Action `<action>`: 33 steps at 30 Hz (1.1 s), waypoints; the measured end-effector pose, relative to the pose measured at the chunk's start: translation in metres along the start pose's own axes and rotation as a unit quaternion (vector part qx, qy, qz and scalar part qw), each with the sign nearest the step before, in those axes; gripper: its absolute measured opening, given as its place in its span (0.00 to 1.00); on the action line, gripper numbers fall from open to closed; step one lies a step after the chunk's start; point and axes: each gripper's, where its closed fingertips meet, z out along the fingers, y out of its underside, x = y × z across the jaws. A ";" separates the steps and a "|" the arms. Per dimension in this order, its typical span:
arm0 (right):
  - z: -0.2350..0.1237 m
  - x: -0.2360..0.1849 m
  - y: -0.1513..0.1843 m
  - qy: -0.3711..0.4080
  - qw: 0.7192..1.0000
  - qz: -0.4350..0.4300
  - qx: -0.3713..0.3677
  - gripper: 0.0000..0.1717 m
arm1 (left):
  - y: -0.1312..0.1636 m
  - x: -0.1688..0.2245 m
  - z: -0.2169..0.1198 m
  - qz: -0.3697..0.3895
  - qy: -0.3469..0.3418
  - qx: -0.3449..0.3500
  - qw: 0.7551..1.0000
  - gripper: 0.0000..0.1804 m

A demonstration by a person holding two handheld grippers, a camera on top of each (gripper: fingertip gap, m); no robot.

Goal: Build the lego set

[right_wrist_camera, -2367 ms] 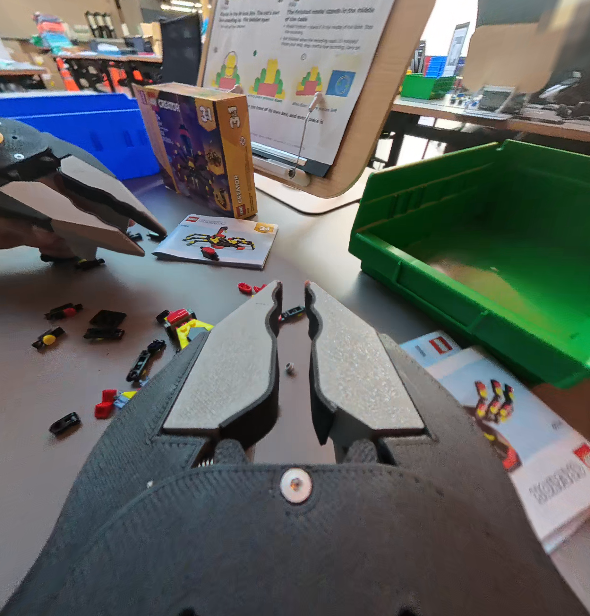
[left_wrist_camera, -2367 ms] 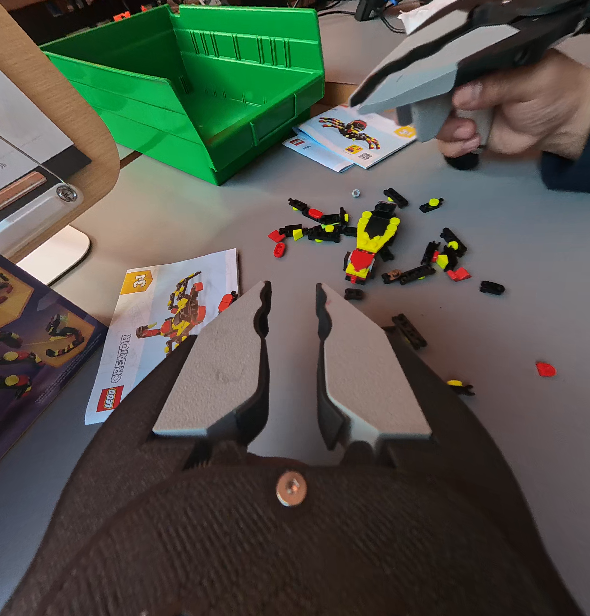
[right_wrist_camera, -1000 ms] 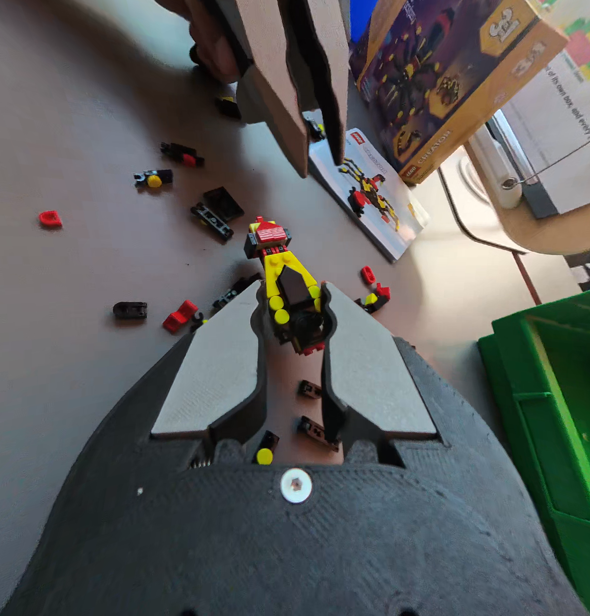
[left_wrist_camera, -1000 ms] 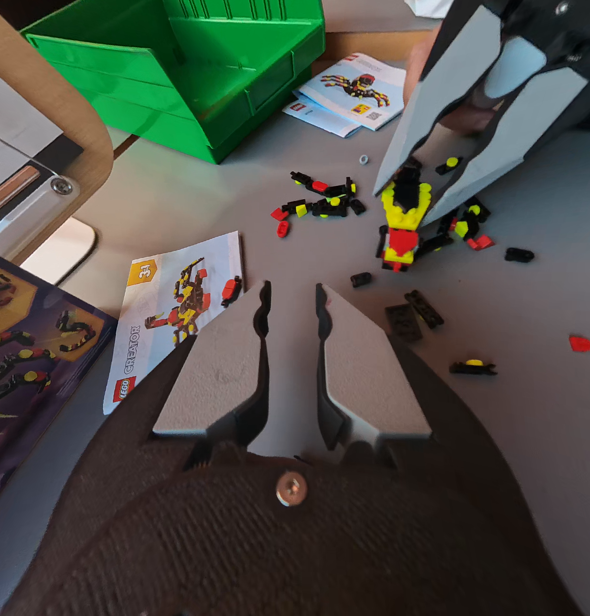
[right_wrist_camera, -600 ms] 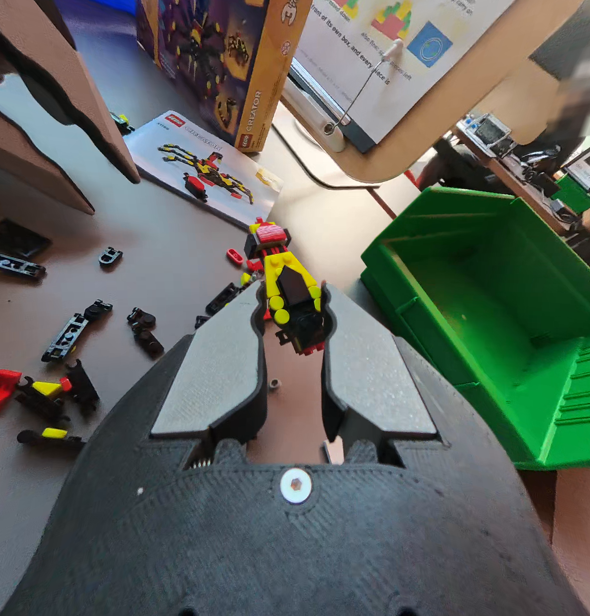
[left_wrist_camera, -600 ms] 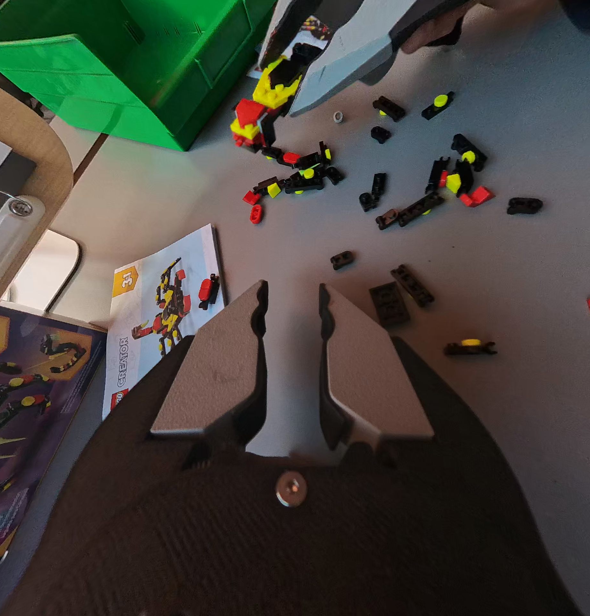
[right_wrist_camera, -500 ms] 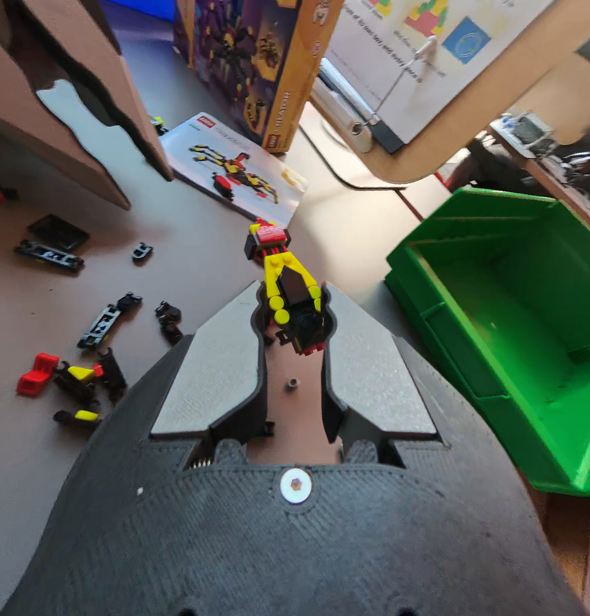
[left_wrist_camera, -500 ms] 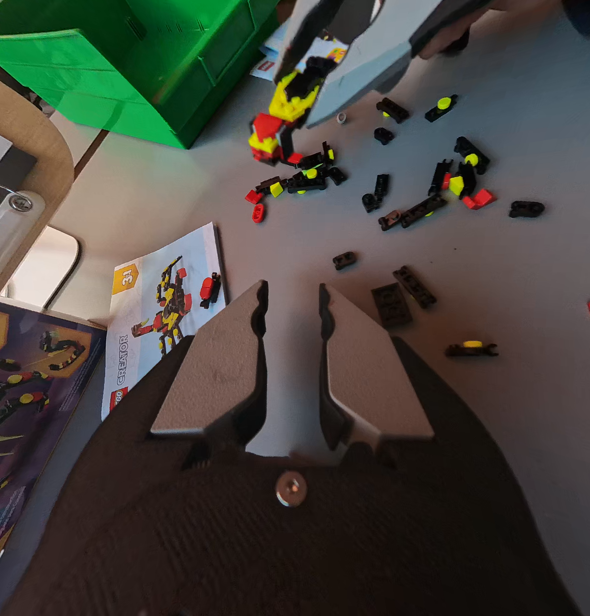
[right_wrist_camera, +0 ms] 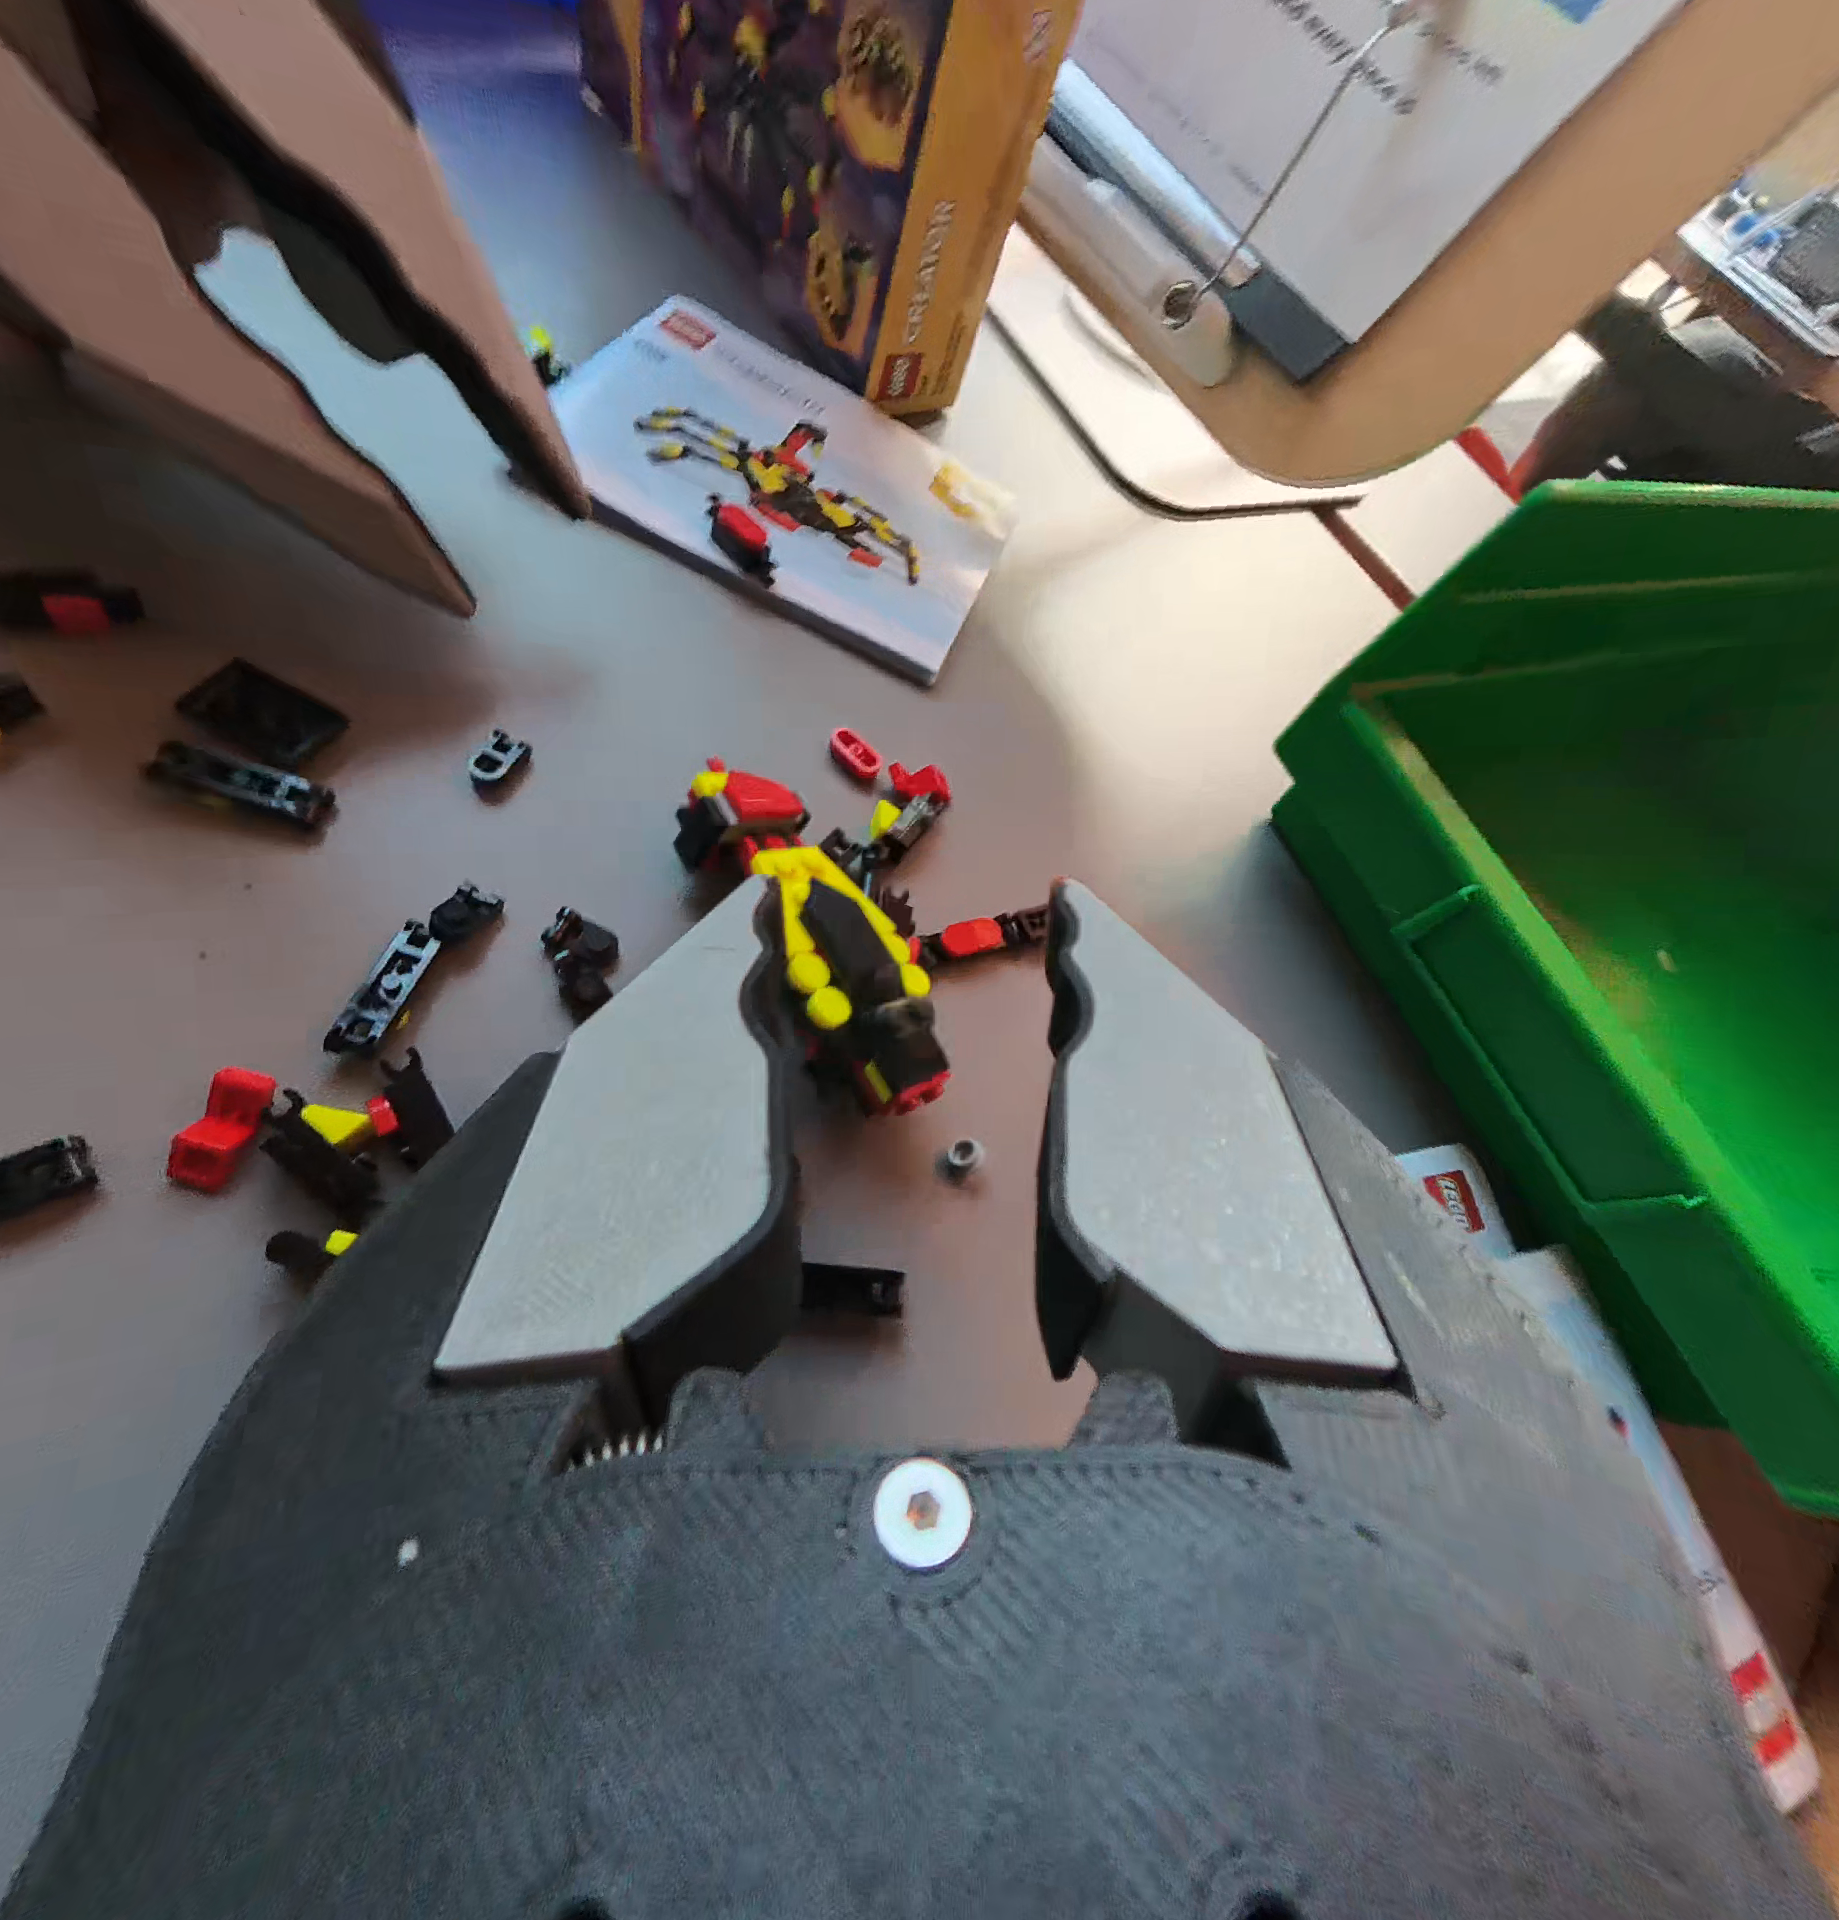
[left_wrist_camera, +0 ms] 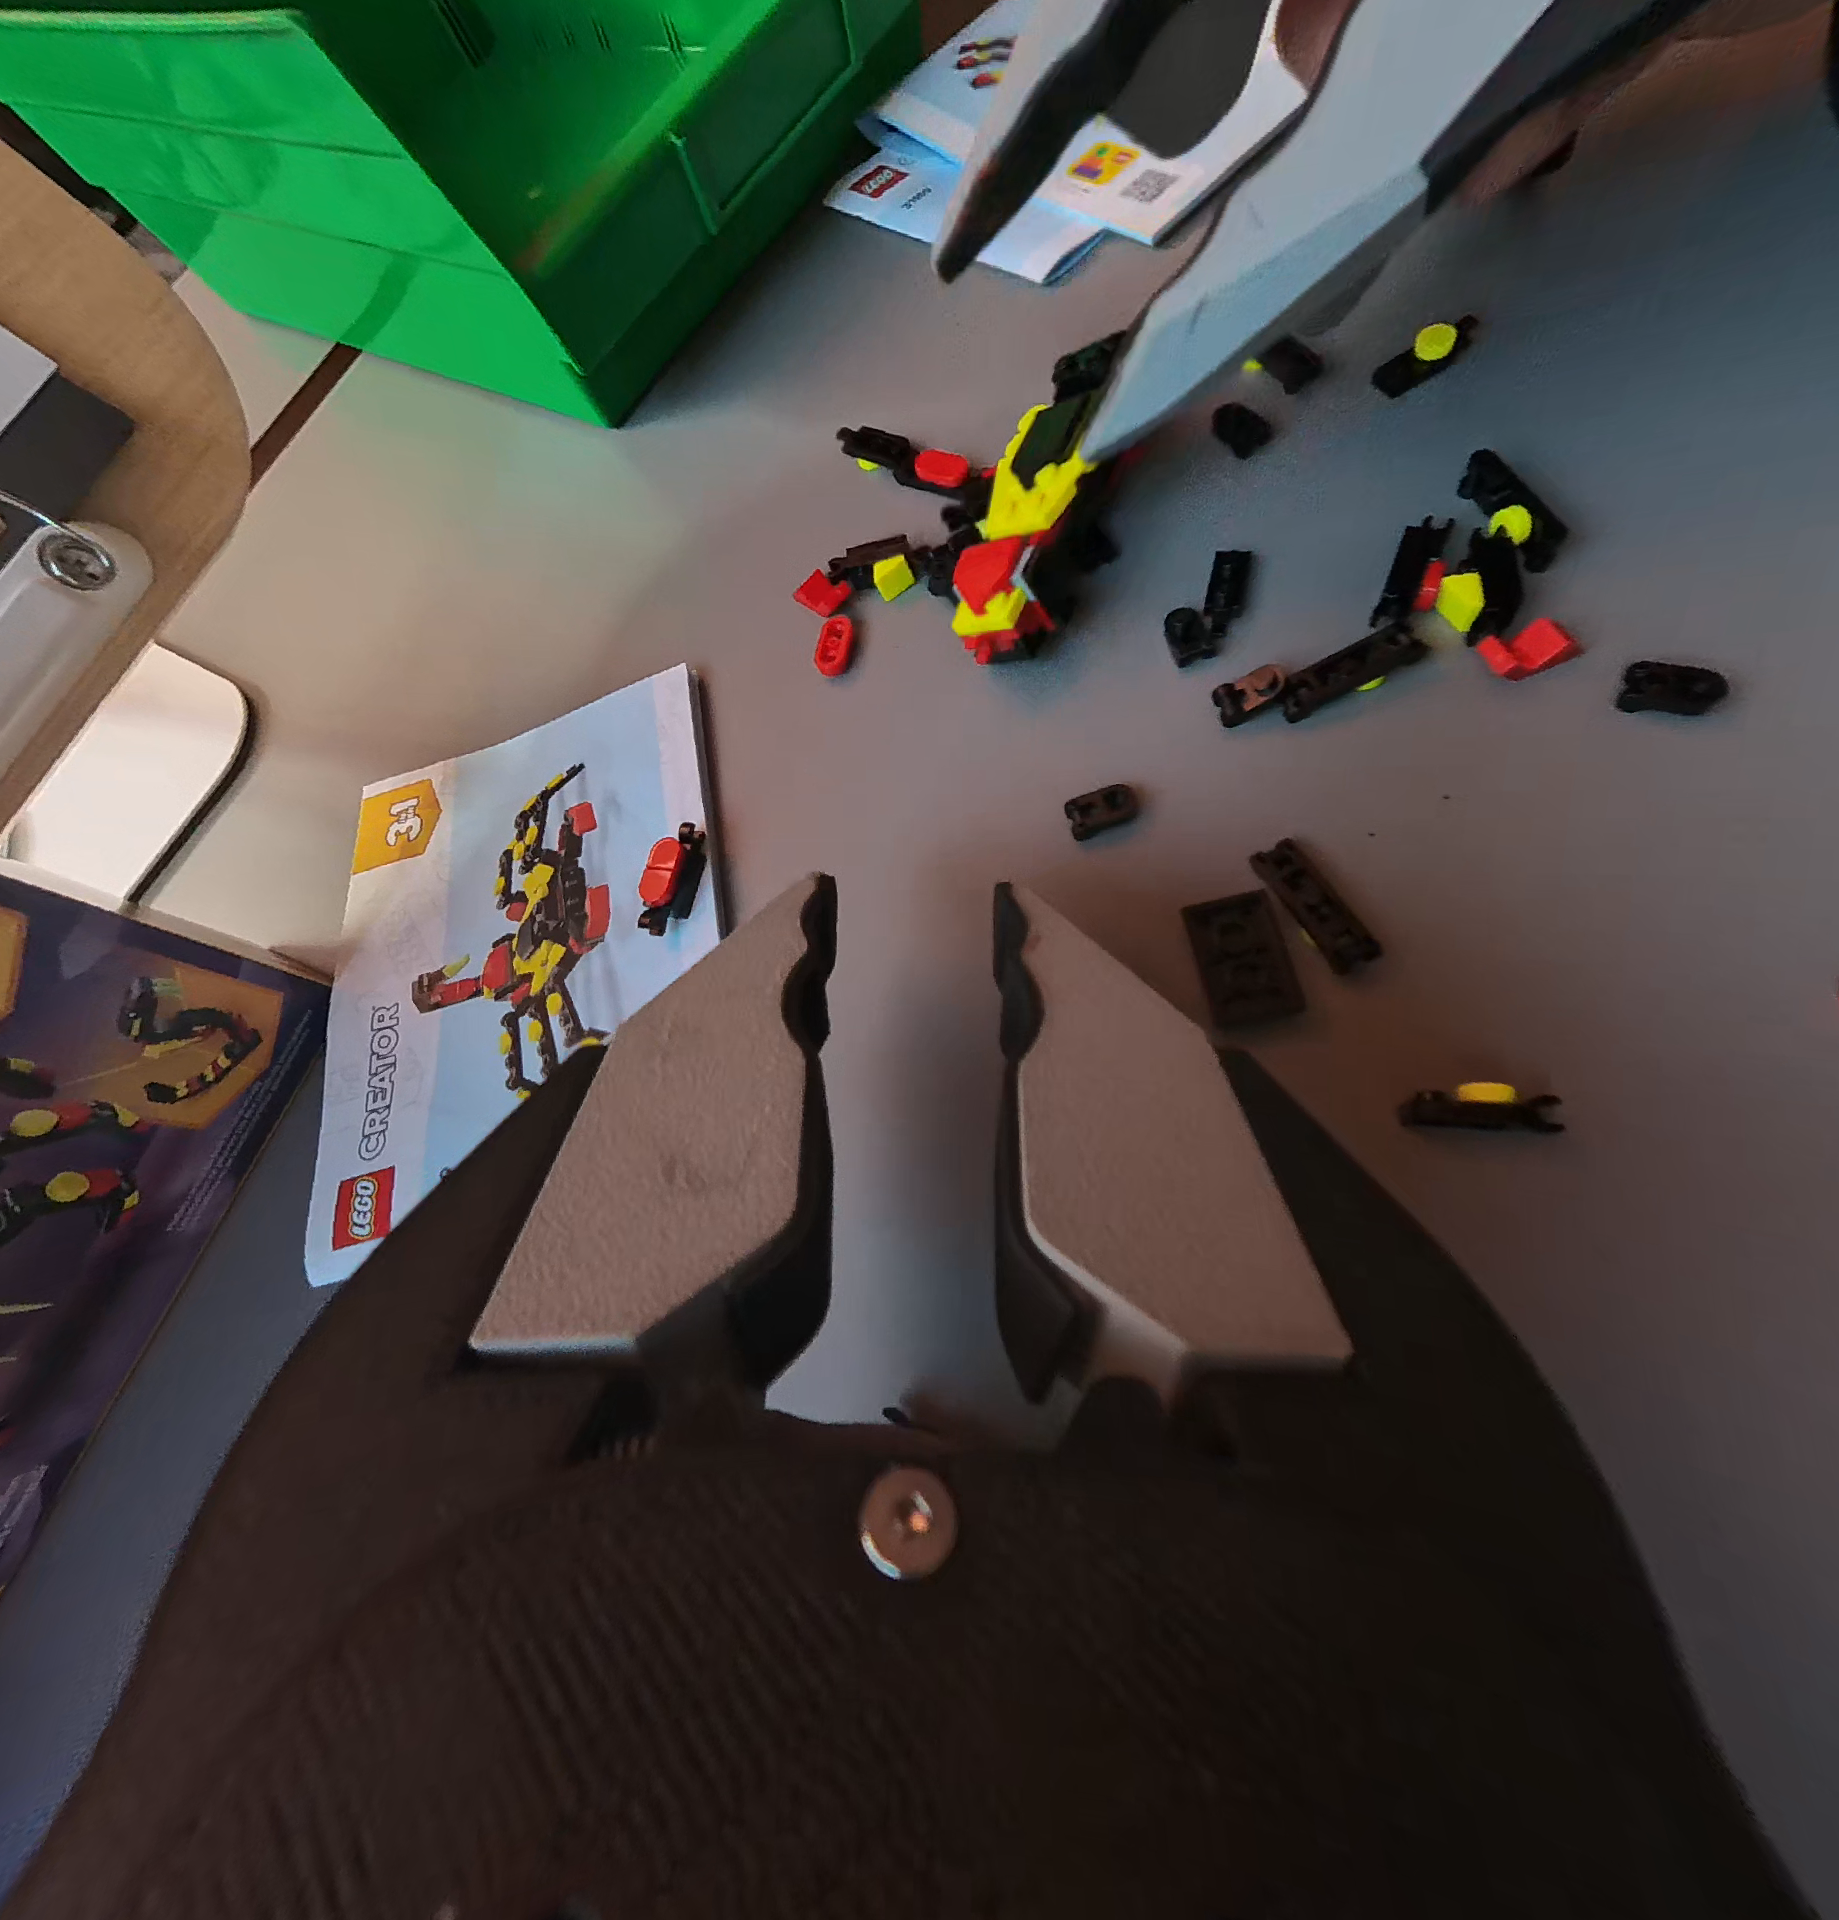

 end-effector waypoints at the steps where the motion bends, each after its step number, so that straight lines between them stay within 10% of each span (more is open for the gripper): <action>1: -0.002 0.003 -0.003 -0.001 1.000 0.019 0.012 0.28 | 0.000 0.000 0.000 -0.004 0.000 0.000 1.000 0.15; 15: -0.009 0.005 -0.017 -0.049 0.988 0.133 0.067 0.32 | 0.000 -0.005 -0.001 -0.024 -0.002 0.004 1.000 0.15; 19: -0.009 0.004 -0.020 -0.040 0.990 0.114 0.073 0.28 | -0.002 -0.017 -0.002 -0.040 -0.034 0.011 0.999 0.06; 23: -0.017 0.010 -0.031 0.017 0.993 0.034 0.108 0.01 | -0.004 -0.043 -0.006 -0.042 -0.125 0.022 0.991 0.00; 33: -0.016 -0.020 -0.049 0.039 0.991 -0.046 0.117 0.00 | -0.001 -0.070 -0.014 -0.036 -0.213 0.018 0.976 0.00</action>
